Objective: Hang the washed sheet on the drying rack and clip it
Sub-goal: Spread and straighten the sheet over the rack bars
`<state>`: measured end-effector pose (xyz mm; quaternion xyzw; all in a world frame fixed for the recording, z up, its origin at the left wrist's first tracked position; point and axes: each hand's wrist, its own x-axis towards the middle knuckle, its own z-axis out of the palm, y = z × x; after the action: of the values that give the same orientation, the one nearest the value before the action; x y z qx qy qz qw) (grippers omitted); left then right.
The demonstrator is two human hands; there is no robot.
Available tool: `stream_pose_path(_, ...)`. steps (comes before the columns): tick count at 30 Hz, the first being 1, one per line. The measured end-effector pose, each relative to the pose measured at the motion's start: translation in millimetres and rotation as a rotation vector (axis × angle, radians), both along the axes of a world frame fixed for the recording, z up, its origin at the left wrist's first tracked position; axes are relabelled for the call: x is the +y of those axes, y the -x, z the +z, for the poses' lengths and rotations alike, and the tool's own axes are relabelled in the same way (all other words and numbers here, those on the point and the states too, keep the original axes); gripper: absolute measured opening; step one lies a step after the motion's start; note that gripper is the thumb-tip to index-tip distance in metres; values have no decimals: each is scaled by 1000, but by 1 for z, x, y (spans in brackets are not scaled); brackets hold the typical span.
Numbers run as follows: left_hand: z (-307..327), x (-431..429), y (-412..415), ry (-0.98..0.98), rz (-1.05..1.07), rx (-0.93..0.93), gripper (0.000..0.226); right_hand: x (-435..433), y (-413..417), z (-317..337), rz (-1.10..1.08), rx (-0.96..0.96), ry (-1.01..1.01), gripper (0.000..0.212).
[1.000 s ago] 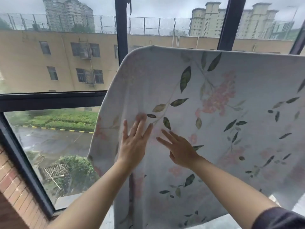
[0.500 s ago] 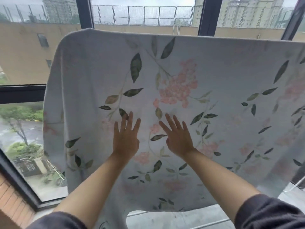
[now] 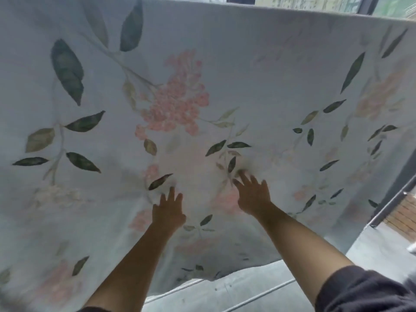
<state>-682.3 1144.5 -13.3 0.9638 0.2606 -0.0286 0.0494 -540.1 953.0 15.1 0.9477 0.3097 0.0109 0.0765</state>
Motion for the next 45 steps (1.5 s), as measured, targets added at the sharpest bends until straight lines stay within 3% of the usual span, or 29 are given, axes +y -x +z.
stream_pose_path(1,0,-4,-12,116,40,104,51,-15,-12,-3,-136,141,79,57)
stream_pose_path(2,1,-11,-23,180,49,78,41,-31,-22,-5,-216,193,106,48)
stream_pose_path(4,6,-32,-47,133,-48,-235,32,-56,-39,-9,-177,65,18,45)
stream_pose_path(6,15,-57,-74,-26,-183,-619,35,-68,-52,-13,-90,-91,-115,59)
stream_pose_path(8,22,-80,-102,-168,-270,-853,46,-70,-67,-9,39,-322,-334,74)
stream_pose_path(9,22,-87,-117,-213,-270,-848,53,-70,-79,-7,91,-419,-409,75)
stream_pose_path(11,14,-92,-145,-289,-283,-540,63,-82,-109,-3,122,-376,-318,72)
stream_pose_path(13,-2,-101,-166,-175,-258,-47,58,-107,-138,-2,-34,-40,-51,65)
stream_pose_path(15,-6,-120,-179,22,-161,180,43,-137,-161,-4,-249,253,141,50)
stream_pose_path(16,-4,-134,-186,39,-171,88,37,-156,-173,-9,-251,245,132,44)
stream_pose_path(18,2,-164,-204,-81,-238,-311,30,-189,-194,-22,-144,-5,24,40)
stream_pose_path(21,16,-212,-239,-273,-241,-757,45,-221,-229,-17,68,-394,-299,59)
stream_pose_path(22,21,-228,-253,-307,-224,-784,53,-230,-243,-7,130,-445,-388,64)
stream_pose_path(23,26,-245,-268,-316,-207,-696,59,-241,-259,5,177,-460,-412,68)
stream_pose_path(25,32,-266,-294,-219,-154,-302,61,-261,-290,26,198,-422,-284,73)
stream_pose_path(27,31,-279,-314,-46,-36,-43,46,-283,-321,34,43,-140,-50,60)
stream_pose_path(28,36,-292,-321,19,-8,-75,38,-298,-333,37,-65,2,40,47)
stream_pose_path(29,41,-302,-328,-4,-61,-223,35,-309,-343,36,-109,47,57,37)
stream_pose_path(31,51,-329,-344,-153,-193,-630,34,-326,-361,27,2,-173,-103,38)
stream_pose_path(33,57,-354,-368,-304,-262,-860,47,-331,-374,29,140,-431,-308,51)
stream_pose_path(35,57,-369,-401,-346,-220,-768,62,-337,-396,32,236,-537,-373,64)
stream_pose_path(36,52,-372,-417,-341,-197,-603,65,-343,-408,34,244,-500,-296,67)
stream_pose_path(38,31,-375,-451,-180,-166,-235,53,-361,-435,30,95,-259,-63,61)
stream_pose_path(39,24,-379,-462,-72,-123,-162,38,-373,-445,28,-12,-120,37,50)
stream_pose_path(40,21,-388,-474,14,-103,-194,27,-385,-454,28,-70,-26,79,38)
stream_pose_path(41,19,-396,-484,33,-135,-343,22,-395,-462,28,-40,-23,28,31)
stream_pose_path(43,27,-417,-505,-20,-229,-745,28,-410,-479,28,160,-251,-150,29)
stream_pose_path(45,37,-434,-525,-138,-278,-900,48,-417,-498,30,258,-457,-289,41)
